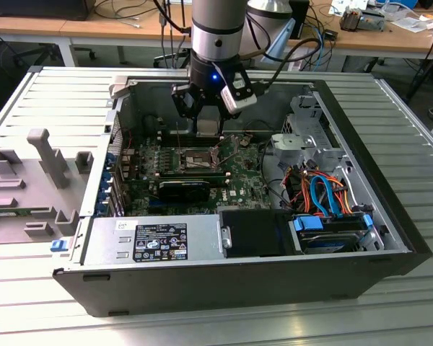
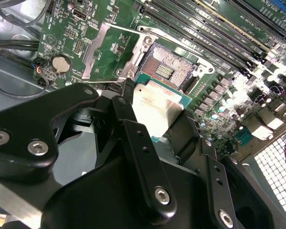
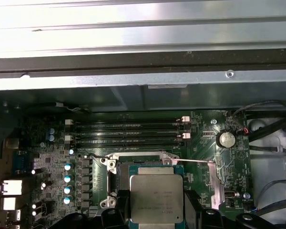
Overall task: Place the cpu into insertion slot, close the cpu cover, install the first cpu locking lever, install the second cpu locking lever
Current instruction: 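Place the cpu into insertion slot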
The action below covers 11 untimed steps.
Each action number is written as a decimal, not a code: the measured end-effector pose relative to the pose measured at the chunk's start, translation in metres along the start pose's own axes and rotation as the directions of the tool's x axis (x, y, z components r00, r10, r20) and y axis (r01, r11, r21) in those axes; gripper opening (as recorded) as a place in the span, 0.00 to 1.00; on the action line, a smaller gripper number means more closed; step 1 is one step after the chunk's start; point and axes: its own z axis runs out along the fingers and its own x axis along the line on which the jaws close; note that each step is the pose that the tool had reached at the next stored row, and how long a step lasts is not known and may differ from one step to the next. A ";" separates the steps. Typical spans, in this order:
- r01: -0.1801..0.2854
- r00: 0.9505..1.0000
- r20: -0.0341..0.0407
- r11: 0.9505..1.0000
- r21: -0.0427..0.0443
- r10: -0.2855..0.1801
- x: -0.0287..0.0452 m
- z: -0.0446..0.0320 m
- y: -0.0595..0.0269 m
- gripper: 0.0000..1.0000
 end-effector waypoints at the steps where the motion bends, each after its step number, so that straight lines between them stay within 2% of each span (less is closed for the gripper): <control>1: 0.000 1.000 0.000 1.000 0.000 0.000 0.0000 0.0002 -0.0002 0.54; 11: 0.000 1.000 0.000 1.000 0.000 0.000 0.0000 0.0016 -0.0012 0.54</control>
